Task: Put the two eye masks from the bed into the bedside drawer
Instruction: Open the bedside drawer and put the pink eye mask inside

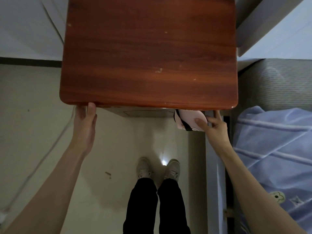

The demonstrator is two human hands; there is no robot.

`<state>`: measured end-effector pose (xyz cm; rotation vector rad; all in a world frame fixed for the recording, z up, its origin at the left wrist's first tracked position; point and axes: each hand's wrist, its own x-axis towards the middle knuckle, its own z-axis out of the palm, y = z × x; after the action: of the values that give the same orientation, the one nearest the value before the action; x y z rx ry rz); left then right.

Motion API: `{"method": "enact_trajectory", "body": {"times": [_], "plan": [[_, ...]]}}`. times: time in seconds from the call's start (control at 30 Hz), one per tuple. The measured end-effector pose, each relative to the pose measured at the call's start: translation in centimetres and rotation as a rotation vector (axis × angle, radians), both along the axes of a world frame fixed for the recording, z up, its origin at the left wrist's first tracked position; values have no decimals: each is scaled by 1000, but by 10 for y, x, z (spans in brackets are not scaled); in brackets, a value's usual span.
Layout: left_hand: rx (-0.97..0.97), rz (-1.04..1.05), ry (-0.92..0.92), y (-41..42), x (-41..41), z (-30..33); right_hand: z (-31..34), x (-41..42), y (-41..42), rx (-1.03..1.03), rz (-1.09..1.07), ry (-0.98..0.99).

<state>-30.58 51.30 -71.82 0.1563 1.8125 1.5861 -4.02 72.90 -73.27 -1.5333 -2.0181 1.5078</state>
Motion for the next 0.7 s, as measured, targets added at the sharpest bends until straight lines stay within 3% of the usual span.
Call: {"method": "enact_trajectory", "body": {"times": [0.23,0.7], "plan": [[-43,-66,48,-35,22,4,3,26,-25,-17,18,-82],[-183,203,-126,-74,52,-14,12,55,-66,-168,106,-270]]}}
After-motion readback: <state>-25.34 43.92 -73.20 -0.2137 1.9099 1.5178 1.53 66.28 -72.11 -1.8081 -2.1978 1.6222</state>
